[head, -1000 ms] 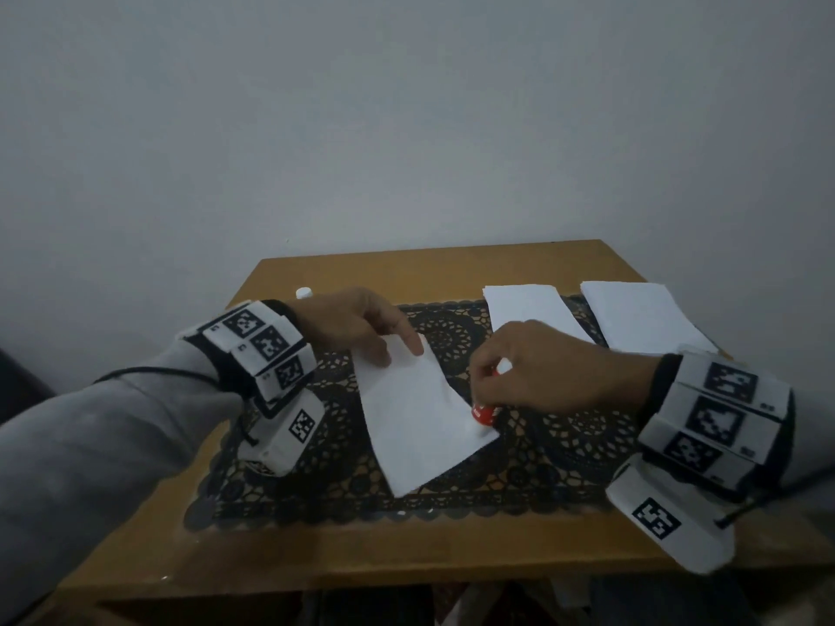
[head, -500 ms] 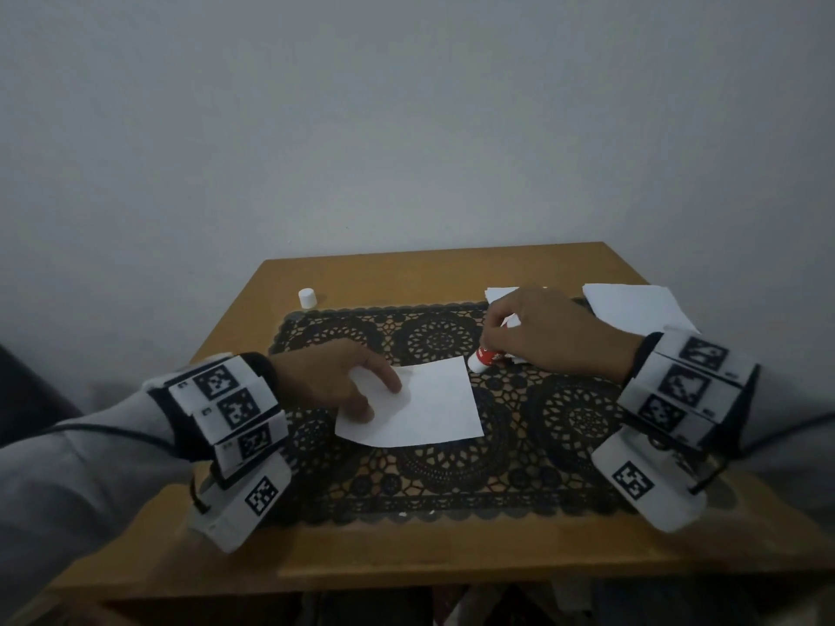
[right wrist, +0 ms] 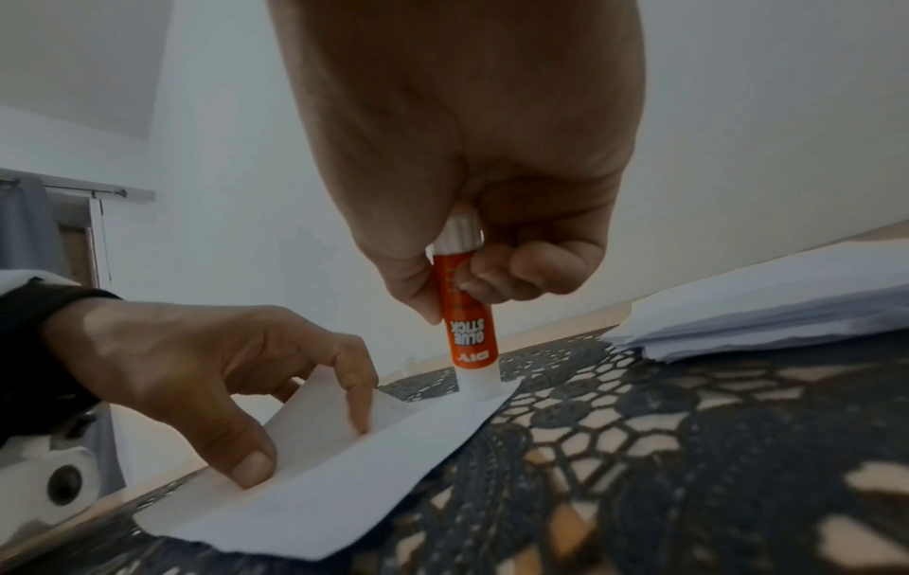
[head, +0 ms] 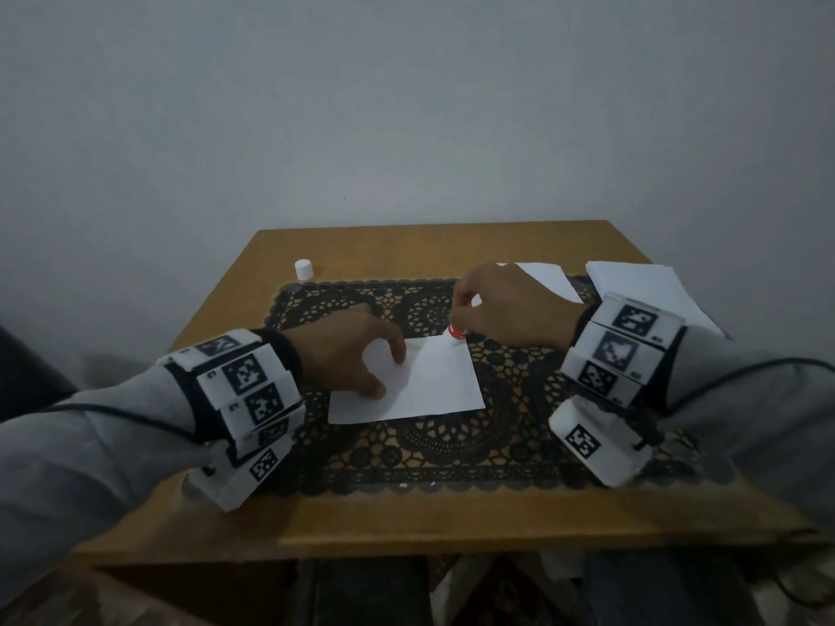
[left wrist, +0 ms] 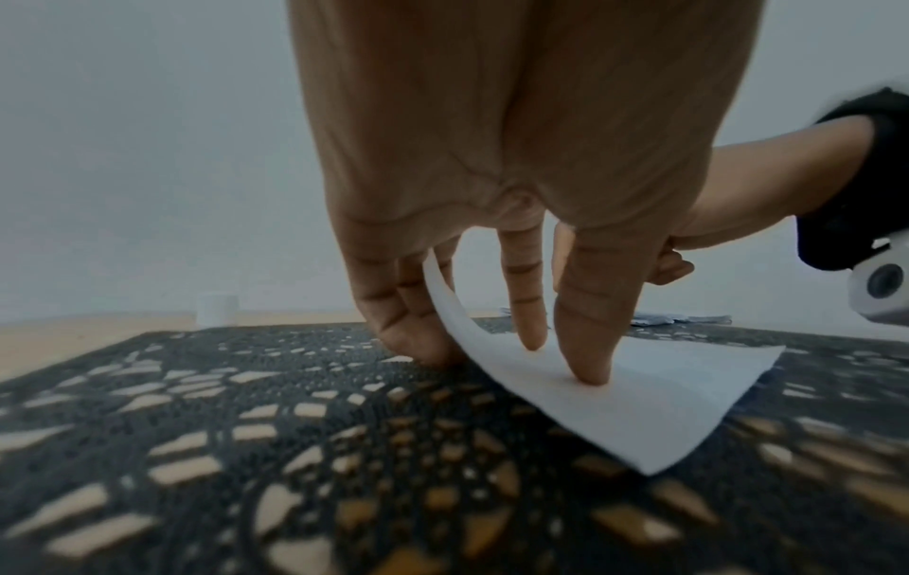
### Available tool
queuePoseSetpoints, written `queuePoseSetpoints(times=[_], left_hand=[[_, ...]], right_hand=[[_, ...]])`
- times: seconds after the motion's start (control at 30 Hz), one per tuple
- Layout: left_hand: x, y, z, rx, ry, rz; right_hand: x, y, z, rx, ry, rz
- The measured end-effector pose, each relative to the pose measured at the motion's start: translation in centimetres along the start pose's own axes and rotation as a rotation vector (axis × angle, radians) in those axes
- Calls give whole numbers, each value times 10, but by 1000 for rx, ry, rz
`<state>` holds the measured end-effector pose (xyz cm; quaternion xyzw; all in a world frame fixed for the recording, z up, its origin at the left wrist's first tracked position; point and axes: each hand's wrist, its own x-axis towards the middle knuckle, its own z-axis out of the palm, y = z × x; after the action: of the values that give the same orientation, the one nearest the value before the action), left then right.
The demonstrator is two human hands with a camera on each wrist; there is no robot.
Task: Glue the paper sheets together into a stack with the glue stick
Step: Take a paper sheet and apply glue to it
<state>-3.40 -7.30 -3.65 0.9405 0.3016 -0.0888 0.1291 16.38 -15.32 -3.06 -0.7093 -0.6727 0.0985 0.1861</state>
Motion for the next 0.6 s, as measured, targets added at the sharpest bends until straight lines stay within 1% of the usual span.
queuePoseSetpoints(times=[0.13, 0.6], left_hand=[[-1, 3, 0, 35, -41, 17], [-2, 9, 0, 99, -51, 7]], right_hand=[[-4, -2, 1, -7, -20, 1], [-40, -13, 0, 39, -131, -33]])
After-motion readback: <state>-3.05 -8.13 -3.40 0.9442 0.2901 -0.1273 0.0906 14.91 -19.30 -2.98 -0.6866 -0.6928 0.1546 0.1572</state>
